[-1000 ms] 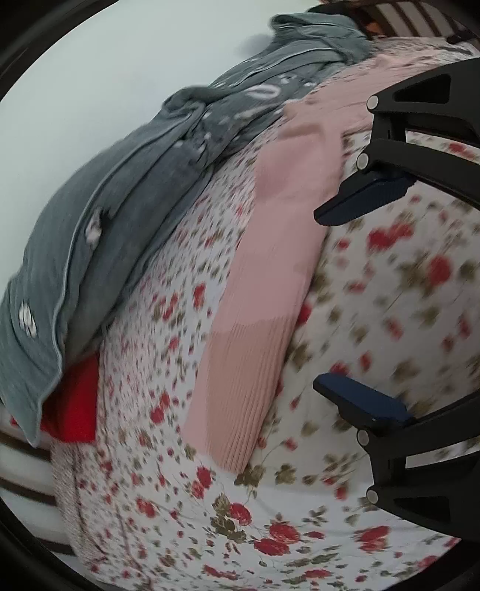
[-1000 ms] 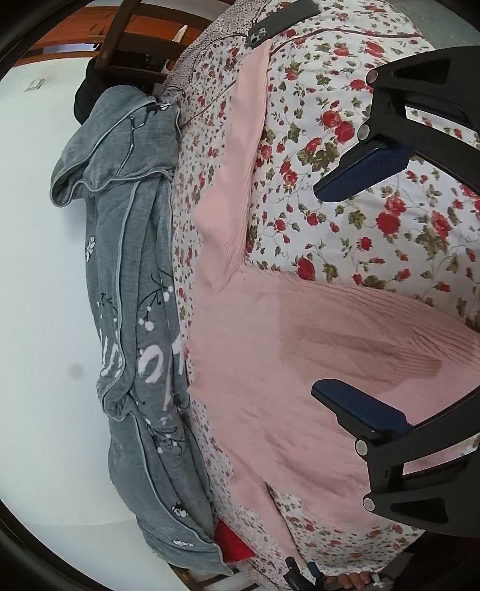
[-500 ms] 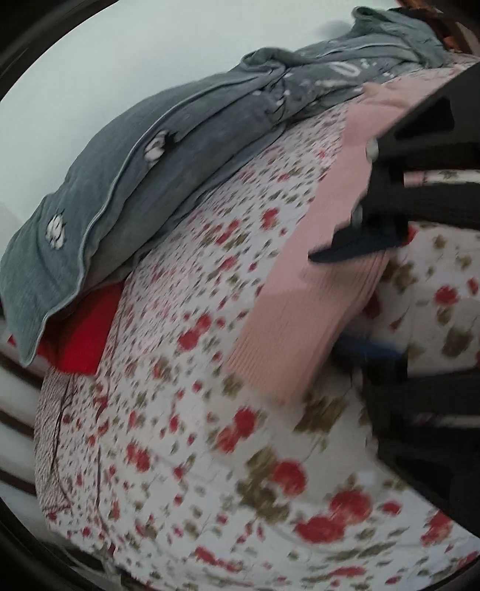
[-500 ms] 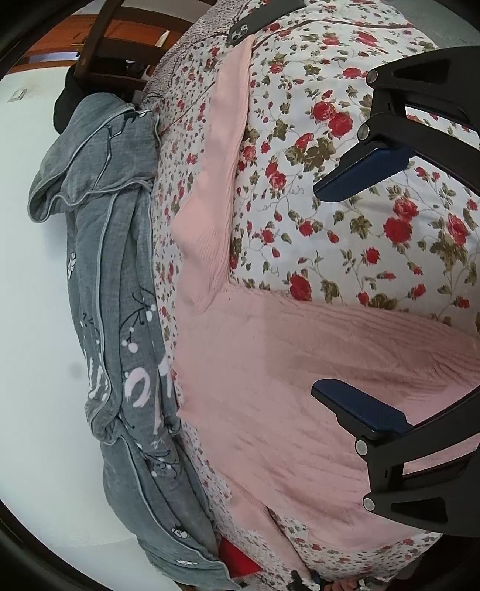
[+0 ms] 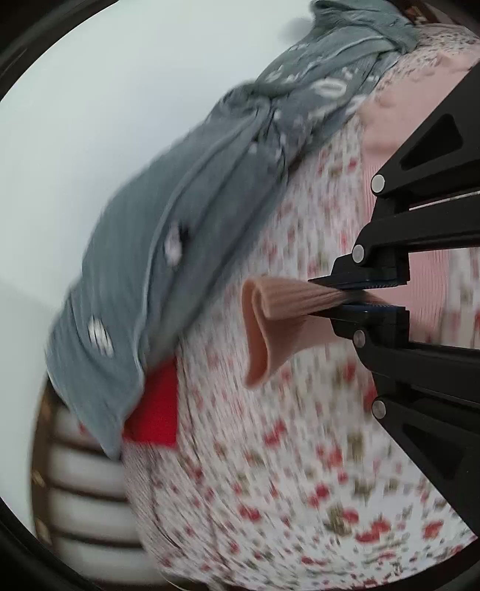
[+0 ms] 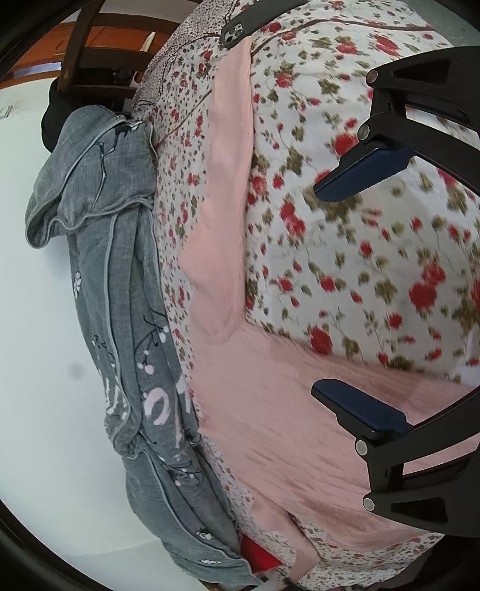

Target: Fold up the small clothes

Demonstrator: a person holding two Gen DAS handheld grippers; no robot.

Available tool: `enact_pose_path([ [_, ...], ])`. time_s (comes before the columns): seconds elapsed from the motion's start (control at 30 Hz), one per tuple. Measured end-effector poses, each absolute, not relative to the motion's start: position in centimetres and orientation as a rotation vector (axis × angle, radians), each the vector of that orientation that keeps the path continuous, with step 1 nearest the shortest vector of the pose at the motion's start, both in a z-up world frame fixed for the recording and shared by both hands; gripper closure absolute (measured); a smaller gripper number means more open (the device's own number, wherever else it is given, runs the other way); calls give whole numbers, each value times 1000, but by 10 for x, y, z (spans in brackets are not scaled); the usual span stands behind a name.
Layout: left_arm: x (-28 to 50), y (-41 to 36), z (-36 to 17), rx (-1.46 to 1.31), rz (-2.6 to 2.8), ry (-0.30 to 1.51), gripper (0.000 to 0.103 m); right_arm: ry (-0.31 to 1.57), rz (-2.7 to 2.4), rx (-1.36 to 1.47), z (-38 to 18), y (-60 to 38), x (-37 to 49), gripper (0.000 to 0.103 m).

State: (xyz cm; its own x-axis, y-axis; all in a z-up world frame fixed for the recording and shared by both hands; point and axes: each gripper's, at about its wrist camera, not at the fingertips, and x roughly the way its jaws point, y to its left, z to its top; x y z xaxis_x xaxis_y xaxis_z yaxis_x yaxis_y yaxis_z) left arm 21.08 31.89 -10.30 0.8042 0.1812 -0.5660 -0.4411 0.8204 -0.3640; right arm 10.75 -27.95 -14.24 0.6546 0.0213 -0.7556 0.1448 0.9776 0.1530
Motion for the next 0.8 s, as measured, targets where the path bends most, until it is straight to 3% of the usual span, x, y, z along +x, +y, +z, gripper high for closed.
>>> enact_pose_path([
  [0.2, 260, 204, -55, -399, 171, 545, 96, 820, -67, 218, -140, -310, 109, 7],
  [0.4, 306, 66, -45, -300, -13, 590, 96, 806, -57, 246, -137, -331, 106, 7],
  [0.63, 331, -89, -92, -202, -217, 721, 96, 796, -62, 257, -139, -340, 102, 7],
  [0.8, 319, -180, -159, -23, -321, 844, 95, 816, -53, 239, -146, -335, 109, 7],
])
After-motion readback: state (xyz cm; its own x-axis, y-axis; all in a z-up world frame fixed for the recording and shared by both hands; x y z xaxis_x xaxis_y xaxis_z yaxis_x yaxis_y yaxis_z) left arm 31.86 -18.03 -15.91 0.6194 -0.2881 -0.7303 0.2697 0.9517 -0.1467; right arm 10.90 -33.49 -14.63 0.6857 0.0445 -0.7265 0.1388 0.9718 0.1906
